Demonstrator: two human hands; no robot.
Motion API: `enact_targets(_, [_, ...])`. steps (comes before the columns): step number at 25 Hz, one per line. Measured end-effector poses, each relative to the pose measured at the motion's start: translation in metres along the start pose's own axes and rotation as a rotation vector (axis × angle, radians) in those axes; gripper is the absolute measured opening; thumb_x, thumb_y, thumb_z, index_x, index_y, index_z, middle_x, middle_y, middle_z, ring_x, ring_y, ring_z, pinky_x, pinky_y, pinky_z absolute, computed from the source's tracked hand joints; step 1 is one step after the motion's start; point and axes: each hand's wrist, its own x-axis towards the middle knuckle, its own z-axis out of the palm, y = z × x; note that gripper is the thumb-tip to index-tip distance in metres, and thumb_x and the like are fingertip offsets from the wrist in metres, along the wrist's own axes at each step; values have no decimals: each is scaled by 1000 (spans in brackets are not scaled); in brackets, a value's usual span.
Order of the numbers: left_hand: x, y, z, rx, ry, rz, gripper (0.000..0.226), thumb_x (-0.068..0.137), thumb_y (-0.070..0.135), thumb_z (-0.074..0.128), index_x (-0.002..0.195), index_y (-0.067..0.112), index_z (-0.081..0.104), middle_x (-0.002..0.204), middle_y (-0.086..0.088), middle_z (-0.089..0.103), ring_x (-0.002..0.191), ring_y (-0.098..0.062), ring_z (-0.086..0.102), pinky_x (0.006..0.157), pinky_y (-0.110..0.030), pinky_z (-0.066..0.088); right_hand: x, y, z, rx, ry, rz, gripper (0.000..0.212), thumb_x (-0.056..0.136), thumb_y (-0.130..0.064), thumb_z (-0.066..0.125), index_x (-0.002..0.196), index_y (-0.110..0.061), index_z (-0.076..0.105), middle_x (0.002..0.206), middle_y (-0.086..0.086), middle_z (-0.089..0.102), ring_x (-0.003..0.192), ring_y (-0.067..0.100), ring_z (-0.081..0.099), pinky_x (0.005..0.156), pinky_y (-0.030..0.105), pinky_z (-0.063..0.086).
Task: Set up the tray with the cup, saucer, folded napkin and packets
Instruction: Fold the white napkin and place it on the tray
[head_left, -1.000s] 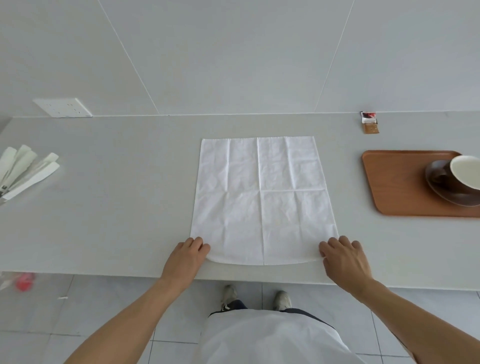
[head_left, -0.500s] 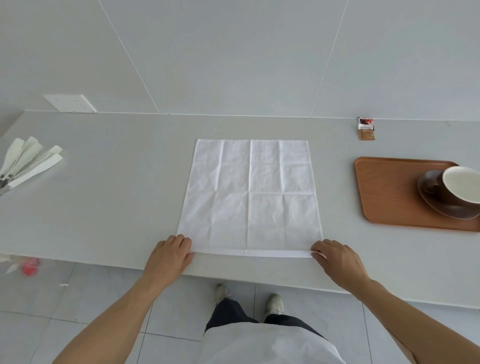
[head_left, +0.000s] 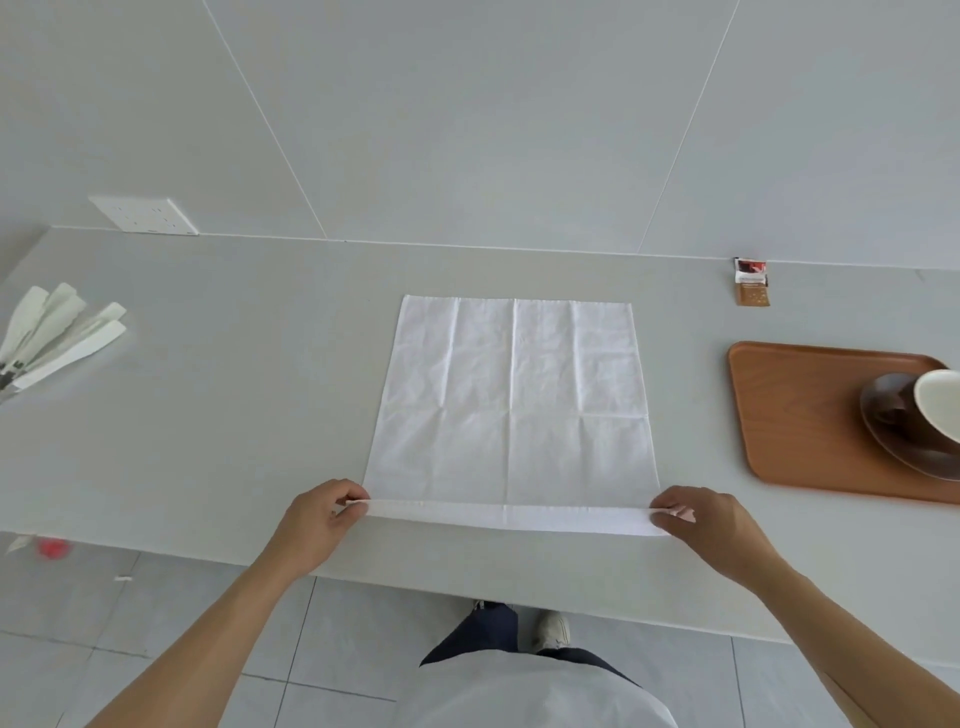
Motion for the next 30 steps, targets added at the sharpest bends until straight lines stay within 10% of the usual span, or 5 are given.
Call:
enact_targets(7, [60,19,-40,-371,-149,-112,6,93,19,64,92,22,69,89,-5,71,85,-19,64,79,-29,45,45,-29,-31,306,-3,146,11,86,-20,71,79,-29,71,78,6,71,71,15,61,68,30,43])
enact_targets(14, [133,38,-58,-666,-119,-100,8,93,25,65,96,22,71,91,-6,72,82,-18,67,77,-34,54,96,-50,-60,594,43,206,12,87,-17,70,86,-28,74,76,-5,72,74,7,66,77,28,51])
enact_targets(30, [317,83,-42,-442,234,-188,12,91,27,63,79,25,65,68,6,58,62,-11,50,60,-26,40,271,-54,-90,543,230,263,6,87,-19,70,91,-23,73,72,-7,68,68,7,64,63,26,55])
